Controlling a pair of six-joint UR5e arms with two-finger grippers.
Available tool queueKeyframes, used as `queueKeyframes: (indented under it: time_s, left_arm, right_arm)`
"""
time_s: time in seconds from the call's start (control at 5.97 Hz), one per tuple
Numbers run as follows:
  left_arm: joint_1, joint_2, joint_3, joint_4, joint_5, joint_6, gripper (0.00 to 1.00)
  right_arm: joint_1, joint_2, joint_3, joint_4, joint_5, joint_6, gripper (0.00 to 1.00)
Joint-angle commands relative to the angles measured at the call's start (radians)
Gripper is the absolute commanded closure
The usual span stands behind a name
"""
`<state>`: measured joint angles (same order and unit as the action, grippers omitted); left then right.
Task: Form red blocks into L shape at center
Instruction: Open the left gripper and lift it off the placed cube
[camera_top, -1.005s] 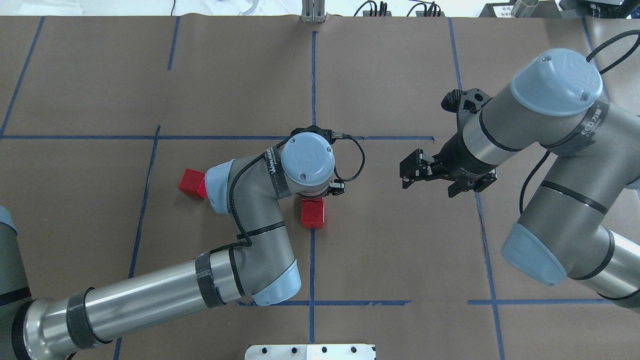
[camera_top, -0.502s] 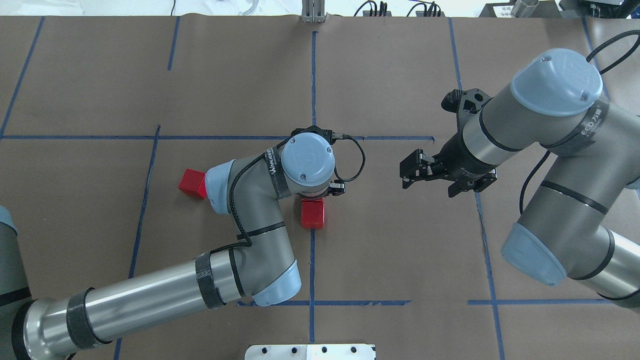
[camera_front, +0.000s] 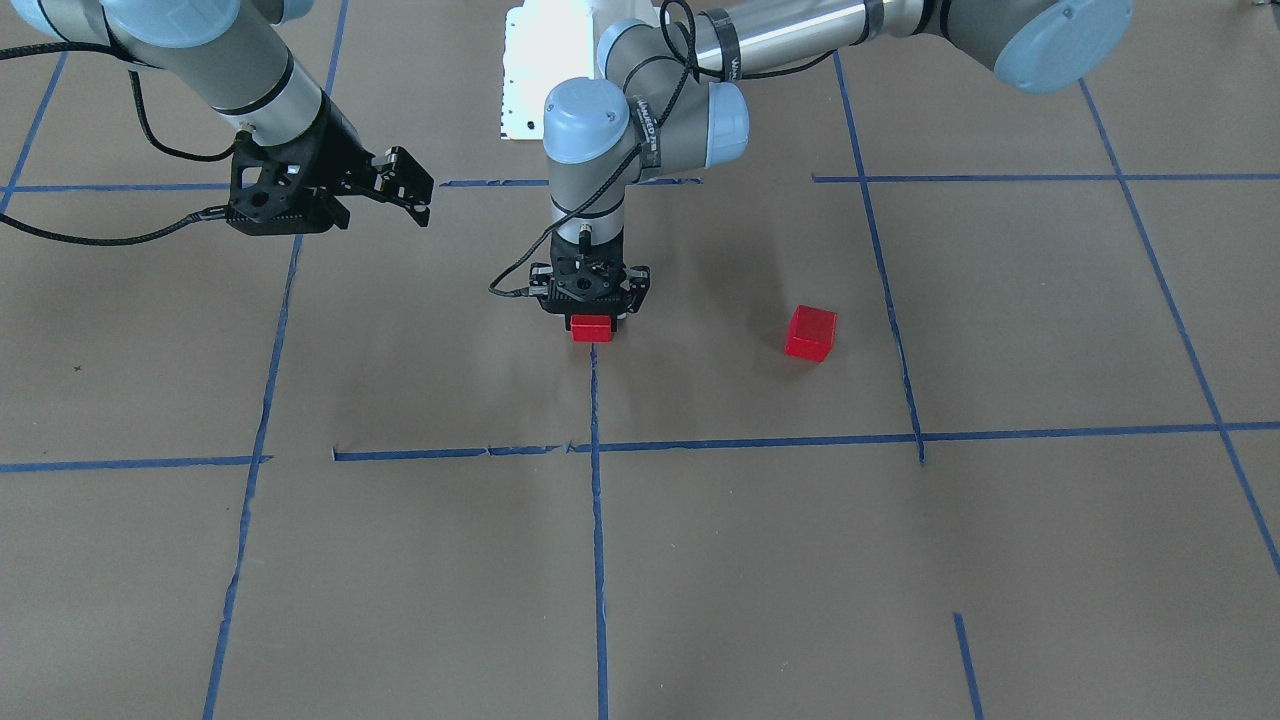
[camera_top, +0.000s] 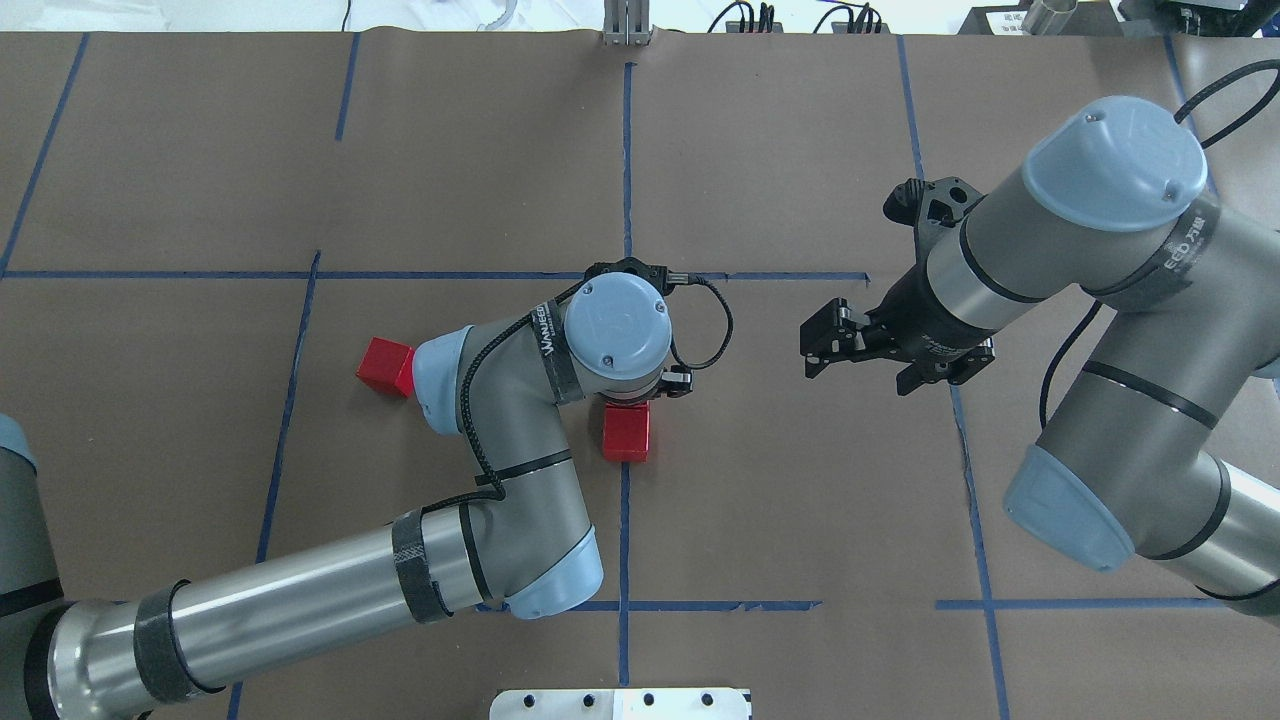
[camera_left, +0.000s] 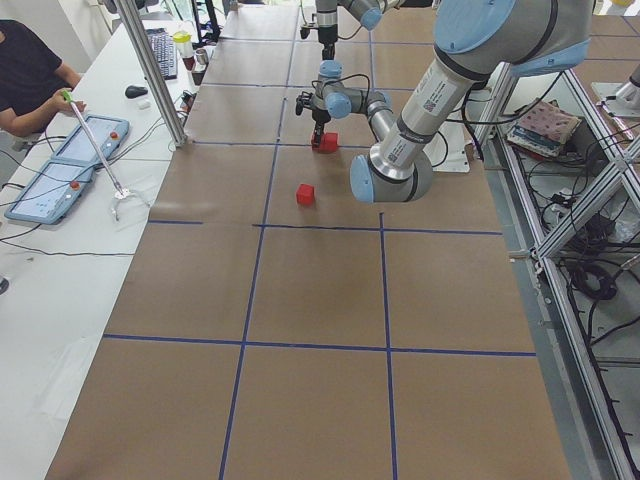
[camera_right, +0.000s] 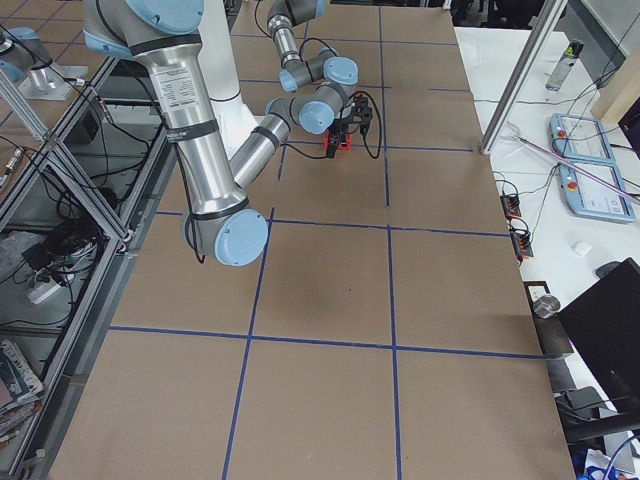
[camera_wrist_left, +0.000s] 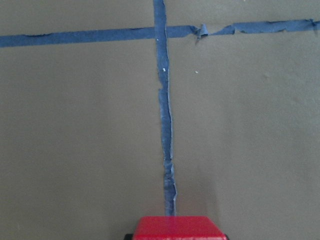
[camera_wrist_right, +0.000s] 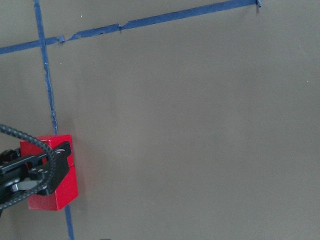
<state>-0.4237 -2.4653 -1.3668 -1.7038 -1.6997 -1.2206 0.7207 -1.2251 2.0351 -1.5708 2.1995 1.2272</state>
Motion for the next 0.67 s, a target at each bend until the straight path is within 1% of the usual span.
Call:
queueKeyframes:
  time_s: [0.0, 0.17, 0.33, 0.5]
  left_arm:
    - [0.0, -0.001, -0.001, 0.0, 0.0, 0.0, 0.0]
    - [0.0, -0.001, -0.006, 0.0, 0.0, 0.001, 0.0]
    - [-0.003, 0.0, -0.038, 0.003, 0.005, 0.0, 0.0]
    - [-0.039, 0.014, -0.078, 0.007, 0.009, 0.001, 0.0]
  right_arm:
    - [0.002, 0.0, -0.001, 0.0, 0.0, 0.0, 0.0]
    - [0.002, -0.001, -0.001, 0.0, 0.0, 0.0, 0.0]
    - [0.005, 0.001, 0.0, 0.0, 0.002, -0.002, 0.0]
    - [0.022, 0.001, 0.0, 0.0, 0.011, -0.003, 0.0]
